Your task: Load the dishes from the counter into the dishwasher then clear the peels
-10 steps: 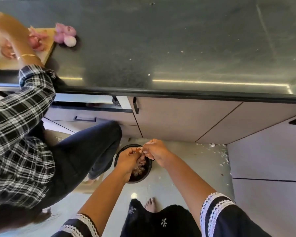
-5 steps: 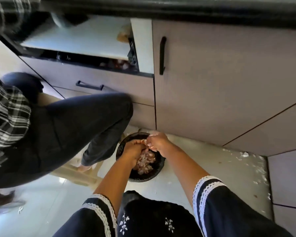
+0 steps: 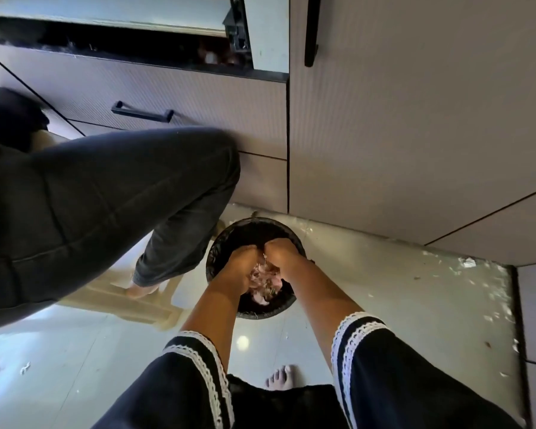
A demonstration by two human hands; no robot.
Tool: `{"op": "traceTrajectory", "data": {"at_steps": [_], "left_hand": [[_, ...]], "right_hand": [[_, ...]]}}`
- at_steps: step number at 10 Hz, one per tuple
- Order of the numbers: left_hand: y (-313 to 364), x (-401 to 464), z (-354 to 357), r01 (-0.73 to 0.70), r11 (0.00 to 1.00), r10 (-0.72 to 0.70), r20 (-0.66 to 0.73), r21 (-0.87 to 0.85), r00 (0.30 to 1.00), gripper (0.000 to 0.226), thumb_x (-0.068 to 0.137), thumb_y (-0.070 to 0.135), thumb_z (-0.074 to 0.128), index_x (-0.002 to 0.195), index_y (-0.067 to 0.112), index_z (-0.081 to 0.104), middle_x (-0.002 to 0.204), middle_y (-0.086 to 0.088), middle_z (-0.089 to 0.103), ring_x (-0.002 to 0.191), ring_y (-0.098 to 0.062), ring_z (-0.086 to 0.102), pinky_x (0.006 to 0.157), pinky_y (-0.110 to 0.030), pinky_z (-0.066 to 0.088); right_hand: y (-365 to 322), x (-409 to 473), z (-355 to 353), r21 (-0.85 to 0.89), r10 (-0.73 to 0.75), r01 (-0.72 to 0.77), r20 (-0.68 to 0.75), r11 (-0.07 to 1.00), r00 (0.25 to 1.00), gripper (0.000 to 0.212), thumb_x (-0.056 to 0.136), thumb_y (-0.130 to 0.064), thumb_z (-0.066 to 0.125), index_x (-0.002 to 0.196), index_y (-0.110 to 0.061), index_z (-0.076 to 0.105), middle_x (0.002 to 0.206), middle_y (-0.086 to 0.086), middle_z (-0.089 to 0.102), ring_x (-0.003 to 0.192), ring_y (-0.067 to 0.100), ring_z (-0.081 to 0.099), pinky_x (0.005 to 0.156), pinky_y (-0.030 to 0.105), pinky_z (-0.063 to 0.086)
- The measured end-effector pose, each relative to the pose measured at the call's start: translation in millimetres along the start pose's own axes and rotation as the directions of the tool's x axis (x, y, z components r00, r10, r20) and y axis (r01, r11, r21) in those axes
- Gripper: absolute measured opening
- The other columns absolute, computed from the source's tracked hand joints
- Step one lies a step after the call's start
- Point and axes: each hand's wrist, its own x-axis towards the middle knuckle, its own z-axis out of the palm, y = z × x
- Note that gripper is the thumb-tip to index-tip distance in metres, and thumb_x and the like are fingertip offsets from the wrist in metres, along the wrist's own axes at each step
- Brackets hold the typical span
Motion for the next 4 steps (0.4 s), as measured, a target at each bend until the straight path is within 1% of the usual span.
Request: {"op": "traceTrajectory", "data": {"at_steps": [1, 2, 3, 4], "left_hand": [[3, -6, -1, -0.07, 0.997, 0.073, -0.098, 0.033, 0.992, 0.011, 0.09, 0.008, 0.055, 0.09, 0.011, 0.066, 0.078, -0.005, 0.06, 0.07, -0.021, 0.055, 0.074, -0.032, 0.049], [-1, -11, -9, -0.215, 0.94, 0.269, -0.188, 0.264, 0.945, 0.008, 0.083, 0.012, 0.064, 0.078, 0.014, 0.07, 0.081, -0.004, 0.07, 0.082, -0.024, 0.065, 0.086, -0.034, 0.053], [5, -34, -15, -0.239, 0.819, 0.395, -0.21, 0.522, 0.894, 0.016, 0.086, 0.006, 0.062, 0.096, 0.017, 0.068, 0.102, -0.003, 0.067, 0.097, -0.024, 0.062, 0.086, -0.027, 0.046], [11, -57, -15, -0.207, 0.69, 0.444, -0.179, 0.694, 0.878, 0.036, 0.092, 0.013, 0.055, 0.128, 0.019, 0.055, 0.134, -0.01, 0.051, 0.119, -0.032, 0.053, 0.094, -0.033, 0.042]], "right_hand": [[-3, -8, -6, -0.189, -0.065, 0.05, -0.071, 0.981, 0.995, 0.033, 0.097, -0.014, 0.046, 0.123, -0.003, 0.063, 0.125, 0.016, 0.063, 0.115, 0.032, 0.059, 0.092, 0.033, 0.051], [-7, -25, -10, -0.435, -0.181, 0.084, -0.188, 0.896, 0.965, 0.024, 0.093, -0.018, 0.056, 0.108, -0.011, 0.073, 0.112, 0.012, 0.07, 0.106, 0.029, 0.064, 0.09, 0.035, 0.053], [-14, -52, -17, -0.545, -0.229, 0.113, -0.15, 0.831, 0.962, 0.019, 0.087, -0.01, 0.063, 0.1, -0.015, 0.075, 0.106, 0.01, 0.072, 0.102, 0.027, 0.066, 0.087, 0.035, 0.055], [-24, -82, -22, -0.561, -0.298, 0.19, -0.106, 0.806, 0.949, 0.029, 0.09, -0.011, 0.06, 0.118, -0.017, 0.068, 0.119, 0.008, 0.067, 0.112, 0.028, 0.062, 0.092, 0.035, 0.052]]}}
